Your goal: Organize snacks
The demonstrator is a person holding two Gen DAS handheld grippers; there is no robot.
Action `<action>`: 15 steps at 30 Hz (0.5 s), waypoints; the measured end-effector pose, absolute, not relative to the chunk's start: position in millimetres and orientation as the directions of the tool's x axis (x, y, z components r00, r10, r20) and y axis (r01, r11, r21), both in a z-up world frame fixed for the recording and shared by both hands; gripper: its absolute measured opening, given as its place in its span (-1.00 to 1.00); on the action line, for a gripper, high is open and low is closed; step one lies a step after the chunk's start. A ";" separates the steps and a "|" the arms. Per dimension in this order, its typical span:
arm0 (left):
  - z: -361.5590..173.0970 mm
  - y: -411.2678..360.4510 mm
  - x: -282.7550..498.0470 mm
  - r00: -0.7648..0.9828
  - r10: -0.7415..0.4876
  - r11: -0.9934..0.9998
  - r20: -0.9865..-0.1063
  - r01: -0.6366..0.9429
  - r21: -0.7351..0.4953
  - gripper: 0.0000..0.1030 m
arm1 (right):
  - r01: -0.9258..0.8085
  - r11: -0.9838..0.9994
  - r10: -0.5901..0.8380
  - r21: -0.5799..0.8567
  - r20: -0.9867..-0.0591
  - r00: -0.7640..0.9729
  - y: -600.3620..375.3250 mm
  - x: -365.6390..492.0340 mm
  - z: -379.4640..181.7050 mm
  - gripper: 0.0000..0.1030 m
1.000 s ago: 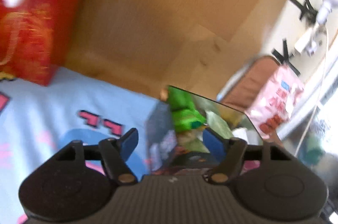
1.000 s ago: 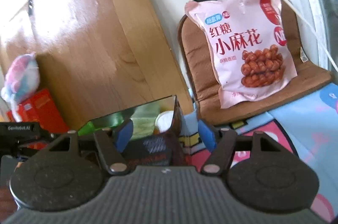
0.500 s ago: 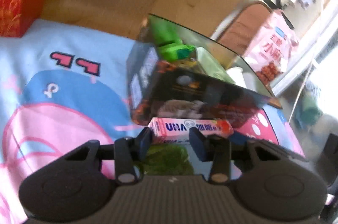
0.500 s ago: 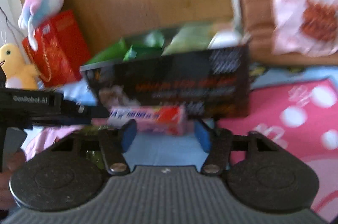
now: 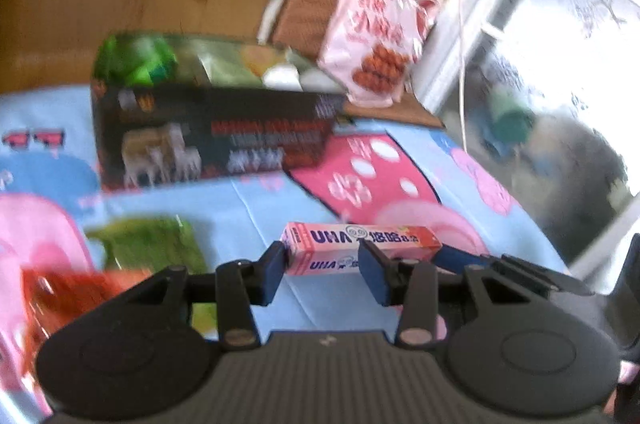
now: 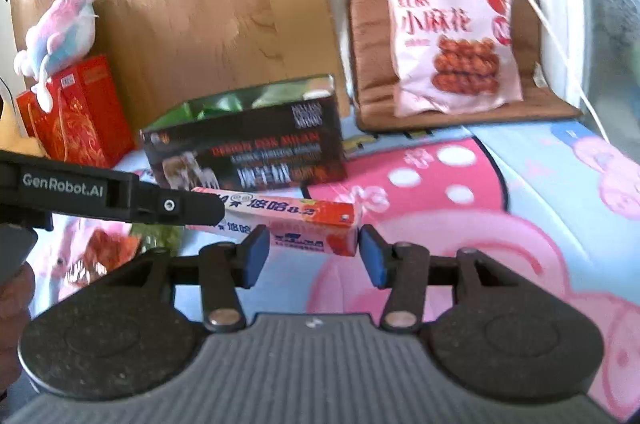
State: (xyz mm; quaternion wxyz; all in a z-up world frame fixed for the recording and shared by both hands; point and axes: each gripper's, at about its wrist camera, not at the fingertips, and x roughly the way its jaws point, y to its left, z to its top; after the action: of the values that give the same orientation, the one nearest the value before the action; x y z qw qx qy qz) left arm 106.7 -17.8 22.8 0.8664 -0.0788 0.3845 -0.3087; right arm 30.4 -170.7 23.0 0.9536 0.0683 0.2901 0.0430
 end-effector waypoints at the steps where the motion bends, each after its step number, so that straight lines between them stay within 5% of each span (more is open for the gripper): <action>1: 16.6 -18.1 104.2 0.499 -0.600 0.793 -0.625 0.474 -0.383 -0.13 | -0.033 0.987 0.119 0.160 -0.559 0.820 -173.2 26.3 19.9 0.03; 9: 2.1 -8.6 94.7 0.499 -0.626 0.774 -0.599 0.488 -0.403 -0.07 | -0.028 0.997 0.066 0.074 -0.586 0.807 -158.8 13.0 2.0 0.15; 15: 9.5 -0.8 93.7 0.545 -0.616 0.786 -0.569 0.474 -0.397 0.15 | -0.022 0.999 0.043 0.042 -0.587 0.808 -155.8 13.6 0.5 0.20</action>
State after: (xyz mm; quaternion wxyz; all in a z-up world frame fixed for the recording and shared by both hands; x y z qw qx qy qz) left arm 93.7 -0.8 9.5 0.8733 -0.0983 0.3611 -0.3118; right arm 13.6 -155.8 0.5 0.9507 0.0165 0.3091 0.0171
